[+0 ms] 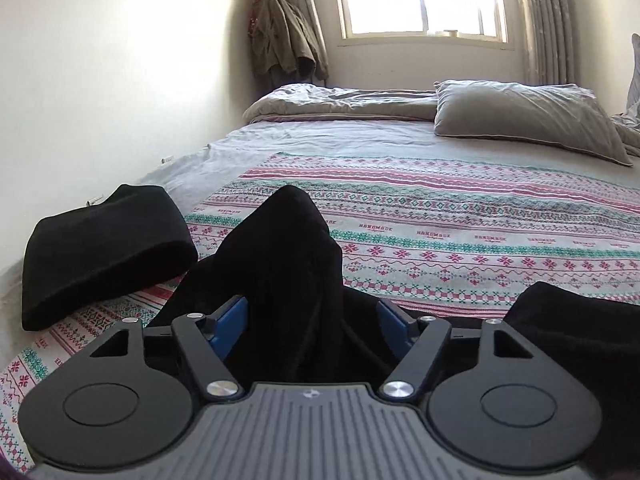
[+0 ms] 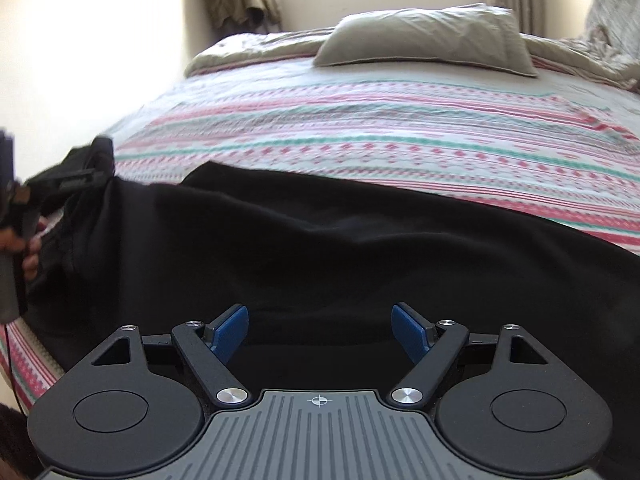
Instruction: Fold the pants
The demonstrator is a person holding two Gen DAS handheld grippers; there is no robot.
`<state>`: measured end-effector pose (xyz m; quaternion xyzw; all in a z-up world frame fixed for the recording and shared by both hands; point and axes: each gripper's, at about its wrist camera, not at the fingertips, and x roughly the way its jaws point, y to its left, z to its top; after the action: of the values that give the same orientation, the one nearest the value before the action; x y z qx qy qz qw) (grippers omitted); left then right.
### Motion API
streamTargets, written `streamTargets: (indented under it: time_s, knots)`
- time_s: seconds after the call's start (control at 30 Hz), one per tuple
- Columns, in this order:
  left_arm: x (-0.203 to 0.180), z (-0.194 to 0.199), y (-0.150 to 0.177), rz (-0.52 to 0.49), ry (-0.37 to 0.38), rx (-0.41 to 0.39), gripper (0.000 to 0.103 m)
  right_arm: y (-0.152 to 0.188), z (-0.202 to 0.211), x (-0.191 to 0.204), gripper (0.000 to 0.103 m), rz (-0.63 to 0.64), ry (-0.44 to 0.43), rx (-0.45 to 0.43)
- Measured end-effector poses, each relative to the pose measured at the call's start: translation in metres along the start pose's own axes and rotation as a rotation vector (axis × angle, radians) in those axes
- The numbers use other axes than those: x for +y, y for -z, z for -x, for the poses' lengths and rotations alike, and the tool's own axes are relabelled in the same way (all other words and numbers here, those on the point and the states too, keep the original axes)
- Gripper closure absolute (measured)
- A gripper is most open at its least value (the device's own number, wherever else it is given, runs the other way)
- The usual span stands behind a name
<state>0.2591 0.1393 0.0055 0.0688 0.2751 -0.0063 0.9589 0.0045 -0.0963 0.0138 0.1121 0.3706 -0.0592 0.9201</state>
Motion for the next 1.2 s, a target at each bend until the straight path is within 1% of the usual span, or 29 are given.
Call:
streamTargets:
  time_s: [0.1, 0.13, 0.17, 0.2, 0.23, 0.27, 0.3, 0.37, 0.47, 0.6, 0.67, 0.73, 0.83, 0.9, 0.97, 1.0, 1.03, 1.13, 1.2]
  knots:
    - [-0.002, -0.012, 0.000, 0.006, -0.023, 0.027, 0.033, -0.001, -0.009, 0.012, 0.022, 0.034, -0.014, 0.017]
    - [-0.001, -0.016, 0.000, 0.012, -0.034, 0.032, 0.045, -0.002, -0.011, 0.014, 0.022, 0.042, -0.019, 0.021]
    - [0.000, -0.017, 0.000, 0.019, -0.047, 0.034, 0.063, -0.002, -0.013, 0.017, 0.022, 0.048, -0.023, 0.022]
    - [0.003, -0.016, 0.000, 0.029, -0.051, 0.033, 0.070, -0.002, -0.013, 0.019, 0.022, 0.051, -0.026, 0.022]
    - [0.008, -0.013, -0.001, 0.048, -0.054, 0.028, 0.078, -0.002, -0.015, 0.021, 0.022, 0.053, -0.031, 0.022]
    - [0.014, -0.008, -0.002, 0.069, -0.052, 0.017, 0.083, -0.003, -0.015, 0.023, 0.022, 0.053, -0.036, 0.020]
    - [0.021, -0.001, -0.003, 0.092, -0.044, 0.004, 0.084, -0.003, -0.015, 0.025, 0.022, 0.052, -0.042, 0.018]
    - [0.039, 0.012, -0.005, 0.141, -0.024, -0.009, 0.086, -0.003, -0.014, 0.028, 0.022, 0.053, -0.058, 0.010]
    - [0.074, 0.031, -0.001, 0.243, 0.018, -0.009, 0.087, -0.001, -0.012, 0.033, 0.022, 0.071, -0.084, 0.002]
    - [0.120, 0.051, 0.013, 0.358, 0.041, 0.019, 0.087, 0.003, -0.009, 0.047, 0.022, 0.127, -0.122, -0.011]
    - [0.141, 0.058, 0.023, 0.401, 0.052, 0.047, 0.087, 0.007, -0.006, 0.055, 0.023, 0.165, -0.150, -0.023]
    - [0.156, 0.060, 0.034, 0.435, 0.060, 0.094, 0.087, 0.010, -0.003, 0.064, 0.023, 0.210, -0.183, -0.033]
    - [0.171, 0.054, 0.051, 0.471, 0.079, 0.175, 0.086, 0.017, 0.000, 0.081, 0.024, 0.286, -0.236, -0.049]
    - [0.179, 0.050, 0.059, 0.510, 0.097, 0.214, 0.084, 0.021, 0.001, 0.093, 0.026, 0.333, -0.261, -0.053]
    - [0.188, 0.053, 0.065, 0.551, 0.106, 0.230, 0.076, 0.025, 0.002, 0.105, 0.030, 0.378, -0.282, -0.054]
    - [0.193, 0.055, 0.066, 0.566, 0.117, 0.225, 0.076, 0.027, 0.002, 0.111, 0.031, 0.397, -0.293, -0.052]
    - [0.197, 0.057, 0.067, 0.582, 0.134, 0.215, 0.074, 0.029, 0.001, 0.116, 0.033, 0.414, -0.305, -0.049]
    - [0.205, 0.057, 0.064, 0.613, 0.181, 0.182, 0.071, 0.032, -0.003, 0.130, 0.044, 0.452, -0.329, -0.038]
    - [0.206, 0.055, 0.064, 0.618, 0.203, 0.165, 0.071, 0.033, -0.008, 0.137, 0.049, 0.468, -0.336, -0.031]
